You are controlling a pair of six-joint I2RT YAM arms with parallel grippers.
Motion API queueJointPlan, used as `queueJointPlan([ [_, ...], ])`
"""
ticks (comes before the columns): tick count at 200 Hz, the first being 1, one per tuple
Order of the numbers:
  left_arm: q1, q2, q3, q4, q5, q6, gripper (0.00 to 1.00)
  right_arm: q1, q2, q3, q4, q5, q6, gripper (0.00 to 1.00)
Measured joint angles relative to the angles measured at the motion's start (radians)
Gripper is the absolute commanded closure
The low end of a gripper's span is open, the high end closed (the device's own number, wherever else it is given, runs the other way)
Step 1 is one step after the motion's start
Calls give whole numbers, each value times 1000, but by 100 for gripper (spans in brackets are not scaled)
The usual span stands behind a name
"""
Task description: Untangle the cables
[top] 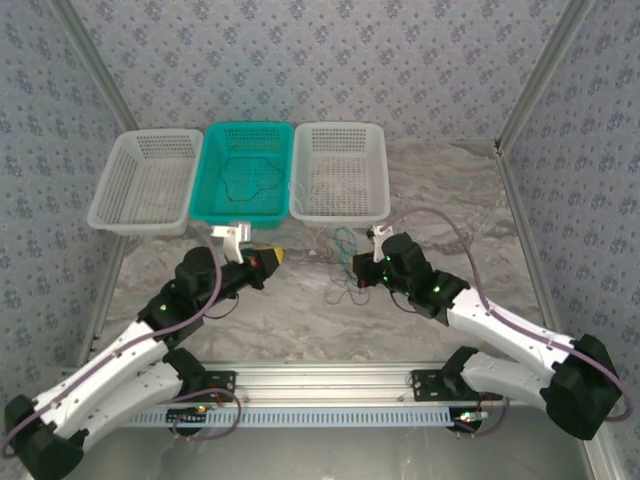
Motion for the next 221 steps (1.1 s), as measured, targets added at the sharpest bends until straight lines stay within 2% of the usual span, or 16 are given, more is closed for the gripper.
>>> queueJointPlan([
  [15, 0, -17, 1, -31, -8, 4, 100, -43, 16, -63, -3, -8, 54, 91],
  [28, -2, -10, -1, -50, -8, 3, 100, -57, 23, -77, -7, -24, 83, 86],
  [40, -2, -3, -3, -53, -8, 3, 100, -66, 23, -74, -8, -27, 92, 74],
  [65, -2, 13, -3, -33, -8, 0, 100, -67, 15, -40, -59, -29, 101, 58],
  [93, -2, 39, -3, -8, -3, -5, 100, 7, -23, 27, -72, -11, 59, 36],
  [119, -2, 47, -3, 6, 5, -8, 100, 92, 10, 89, -69, 78, 80, 34],
  [155, -2, 41, -3, 10, 8, -13, 100, 61, 219, 161, -163, 215, 250, 32],
  [190, -2, 8, -3, -4, 7, -12, 100, 87, 401, 193, -205, 216, 323, 32],
  [221, -2, 0, -3, -5, 7, -12, 100, 100, 471, 237, -193, 205, 347, 35],
])
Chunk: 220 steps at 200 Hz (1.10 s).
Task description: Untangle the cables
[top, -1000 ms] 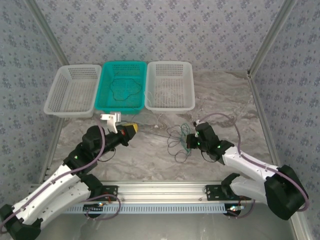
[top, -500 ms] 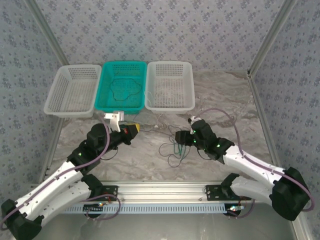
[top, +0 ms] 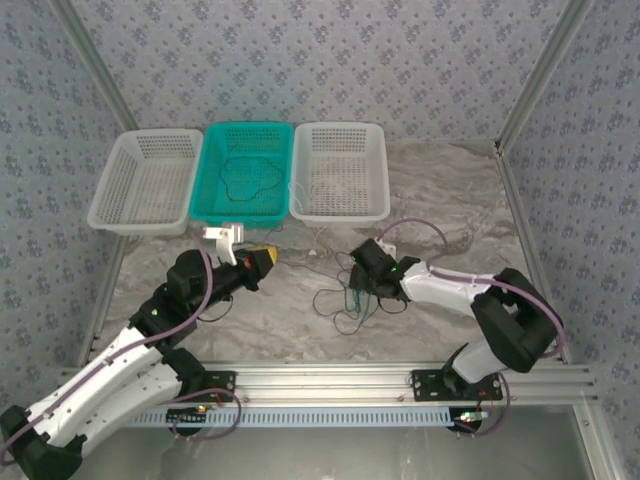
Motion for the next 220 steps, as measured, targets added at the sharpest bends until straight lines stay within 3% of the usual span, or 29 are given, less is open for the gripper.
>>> queueJointPlan([
  [36, 0, -3, 0, -7, 0, 1, 100, 0, 67, 43, -16, 11, 14, 39],
  [63, 0, -34, 9, -80, -32, 34, 100, -6, 79, 50, -35, 31, 26, 64],
  [121, 23, -160, 219, -424, -260, 214, 100, -113, -10, -72, 103, -39, 70, 98],
  [179, 131, -154, 368, -688, -560, 377, 100, -375, -127, -187, 154, -112, 38, 89],
  [220, 164, -152, 453, -770, -739, 471, 100, -459, -205, -198, 90, -115, 35, 84],
])
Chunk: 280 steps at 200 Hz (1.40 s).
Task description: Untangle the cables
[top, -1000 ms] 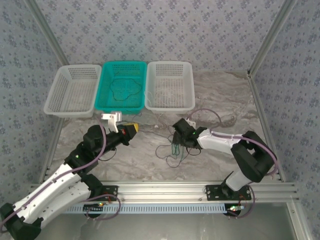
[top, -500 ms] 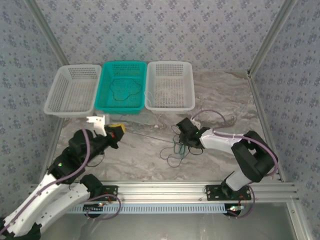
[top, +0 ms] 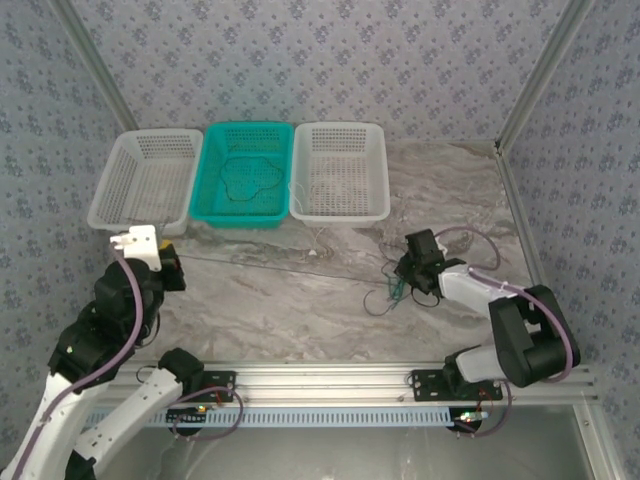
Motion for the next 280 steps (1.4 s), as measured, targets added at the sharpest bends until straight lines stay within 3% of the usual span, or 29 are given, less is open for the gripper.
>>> queueJointPlan([
  [16, 2, -5, 21, -14, -52, 19, 100, -47, -61, -5, -29, 8, -13, 71],
  [31, 2, -21, 23, -14, -63, 24, 100, -74, -118, -10, -42, 10, -42, 44],
  [43, 3, -36, 20, -7, -40, 23, 100, -79, -138, -8, -48, -15, -89, 40],
  [82, 4, -32, -102, 130, 216, -18, 100, 19, -241, 13, -119, -113, -216, 28],
  [89, 4, -11, -121, 150, 267, -28, 100, 47, -294, 13, -116, -129, -243, 22],
  [95, 4, 13, -130, 163, 305, -34, 100, 79, -344, 12, -104, -140, -269, 7],
  [100, 4, 32, -134, 174, 330, -38, 100, 106, -383, 11, -89, -146, -283, 1],
  [137, 4, 107, -135, 247, 441, -61, 100, 394, -503, -32, 105, -139, -558, 0],
  [180, 4, 81, -135, 280, 487, -82, 100, 600, -239, -22, 232, -140, -998, 0],
  [206, 4, 64, -146, 286, 494, -99, 100, 652, -28, 47, 269, -130, -1191, 7],
  [225, 4, 58, -156, 286, 494, -108, 100, 657, 113, 111, 321, -112, -1284, 26],
  [237, 4, 58, -156, 286, 494, -109, 100, 657, 190, 149, 359, -101, -1318, 53],
  [250, 4, 58, -156, 286, 494, -108, 100, 657, 259, 179, 409, -90, -1341, 99],
  [265, 4, 58, -156, 286, 491, -108, 100, 656, 292, 186, 453, -83, -1344, 100],
  [280, 4, 55, -156, 284, 483, -108, 89, 655, 277, 185, 475, -91, -1319, 100],
])
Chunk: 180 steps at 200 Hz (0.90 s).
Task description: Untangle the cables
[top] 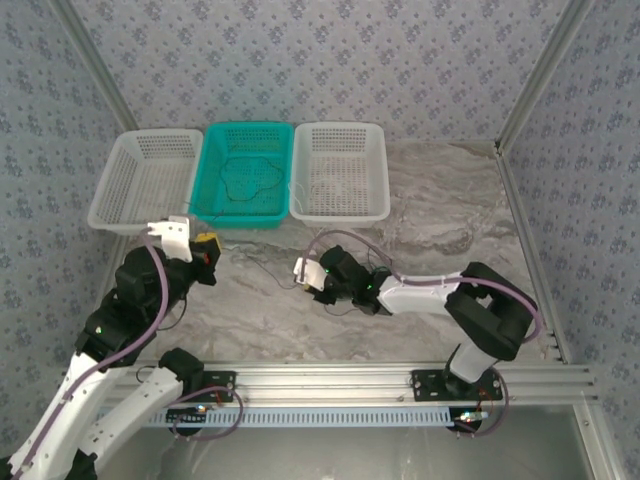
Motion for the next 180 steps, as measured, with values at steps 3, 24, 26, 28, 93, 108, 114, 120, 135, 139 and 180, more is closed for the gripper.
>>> queueJointPlan([
  [3, 0, -1, 0, -2, -3, -1, 84, -2, -6, -2, 5, -3, 2, 100],
  [24, 0, -10, -2, -2, -14, -14, 61, -24, -122, -6, 2, -63, 111, 100],
  [26, 0, -11, -5, -1, -13, -6, 60, -29, -138, -6, 1, -72, 130, 100],
  [28, 0, -11, -6, 1, -16, -10, 58, -35, -153, -6, -1, -78, 151, 100],
  [93, 0, -14, -178, 160, 128, -98, 44, -173, -466, 194, -243, -138, 686, 100],
  [108, 0, -11, -243, 253, 214, -137, 42, -172, -503, 205, -264, -135, 777, 100],
  [114, -1, -7, -274, 303, 251, -159, 42, -172, -511, 207, -268, -135, 810, 100],
  [120, -5, 2, -308, 357, 287, -183, 41, -172, -514, 209, -272, -135, 837, 100],
  [135, -35, 43, -380, 478, 351, -243, 38, -168, -511, 212, -272, -136, 899, 100],
  [139, -48, 58, -397, 509, 364, -260, 36, -166, -509, 212, -272, -136, 914, 100],
  [180, -232, 259, -421, 700, 400, -290, 14, -128, -478, 221, -272, -150, 1003, 100],
])
